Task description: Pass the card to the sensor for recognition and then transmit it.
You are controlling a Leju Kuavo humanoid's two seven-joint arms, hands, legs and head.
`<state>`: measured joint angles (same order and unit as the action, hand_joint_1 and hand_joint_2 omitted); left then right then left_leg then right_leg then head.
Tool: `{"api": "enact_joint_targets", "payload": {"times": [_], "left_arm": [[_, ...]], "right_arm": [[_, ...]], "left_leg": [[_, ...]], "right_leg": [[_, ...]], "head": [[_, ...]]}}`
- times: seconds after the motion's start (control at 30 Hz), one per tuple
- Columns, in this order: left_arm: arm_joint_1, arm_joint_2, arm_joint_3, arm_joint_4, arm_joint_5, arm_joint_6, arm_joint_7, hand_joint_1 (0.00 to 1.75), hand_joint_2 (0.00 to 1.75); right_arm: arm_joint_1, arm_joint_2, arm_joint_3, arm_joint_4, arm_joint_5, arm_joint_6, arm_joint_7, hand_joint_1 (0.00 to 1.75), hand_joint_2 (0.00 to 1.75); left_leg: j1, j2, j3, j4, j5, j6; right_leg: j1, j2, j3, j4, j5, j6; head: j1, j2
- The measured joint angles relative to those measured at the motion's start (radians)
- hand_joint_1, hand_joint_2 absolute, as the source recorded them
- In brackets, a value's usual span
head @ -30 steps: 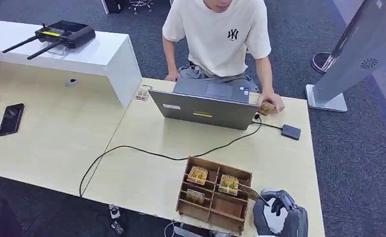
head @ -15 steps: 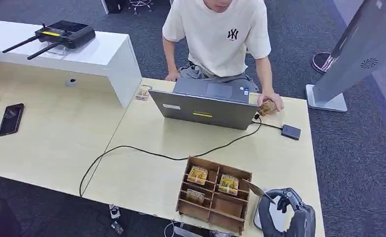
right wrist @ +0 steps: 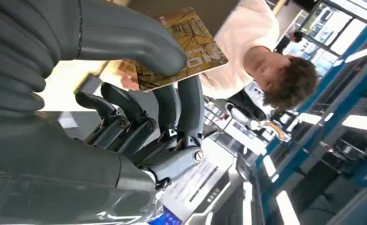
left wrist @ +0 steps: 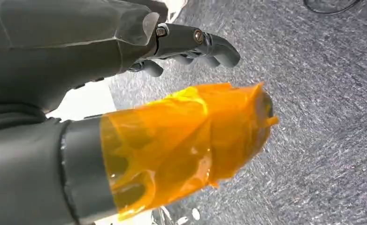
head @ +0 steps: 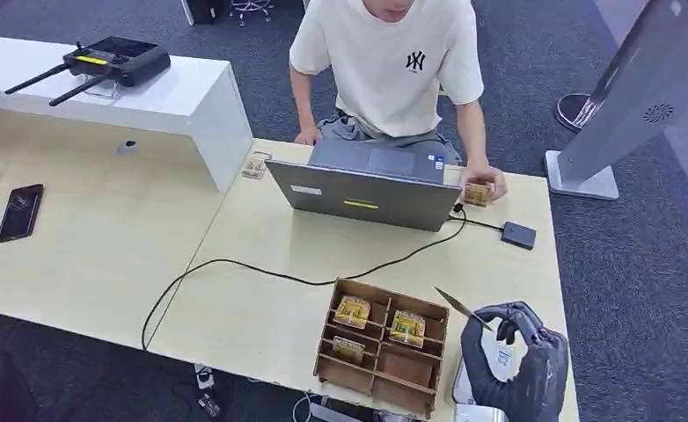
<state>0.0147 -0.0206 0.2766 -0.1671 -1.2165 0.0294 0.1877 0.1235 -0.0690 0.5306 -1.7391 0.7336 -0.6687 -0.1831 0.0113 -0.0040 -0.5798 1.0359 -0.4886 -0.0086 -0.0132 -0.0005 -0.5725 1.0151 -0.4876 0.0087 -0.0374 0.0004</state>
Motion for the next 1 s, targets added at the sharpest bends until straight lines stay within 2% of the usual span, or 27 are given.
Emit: {"api": "enact_joint_targets", "payload": {"times": [0.2,0.47,0.7,1.0], "left_arm": [[-0.016,0.005,-0.025,0.000,-0.029,-0.017,0.001,0.00,0.00],[-0.047,0.004,-0.064,-0.003,-0.071,-0.051,0.019,0.00,0.00],[-0.079,0.003,-0.103,-0.018,-0.102,-0.081,0.035,0.00,0.00],[-0.116,-0.003,-0.154,-0.038,-0.136,-0.114,0.052,0.00,0.00]], "right_arm": [[-0.122,0.029,0.001,0.033,0.032,0.067,0.017,1.75,1.75],[-0.313,0.079,0.010,0.127,0.097,0.138,0.098,1.75,1.75],[-0.473,0.123,0.010,0.255,0.173,0.164,0.163,1.75,1.75],[-0.654,0.152,0.007,0.493,0.357,0.179,0.257,1.75,1.75]], "left_leg": [[0.000,0.000,0.000,0.000,0.001,-0.001],[0.000,0.000,0.000,0.000,0.003,-0.002],[0.001,0.000,0.000,0.000,0.005,-0.003],[0.000,0.000,0.000,0.000,0.006,-0.003]], "right_leg": [[0.000,0.000,0.000,0.000,0.001,-0.001],[0.000,0.000,0.000,0.001,0.002,-0.002],[0.000,0.000,-0.001,0.002,0.003,-0.003],[0.000,0.000,-0.001,0.002,0.005,-0.003]], "head": [[0.000,0.000],[0.000,0.000],[0.000,0.000],[0.000,0.000]]}}
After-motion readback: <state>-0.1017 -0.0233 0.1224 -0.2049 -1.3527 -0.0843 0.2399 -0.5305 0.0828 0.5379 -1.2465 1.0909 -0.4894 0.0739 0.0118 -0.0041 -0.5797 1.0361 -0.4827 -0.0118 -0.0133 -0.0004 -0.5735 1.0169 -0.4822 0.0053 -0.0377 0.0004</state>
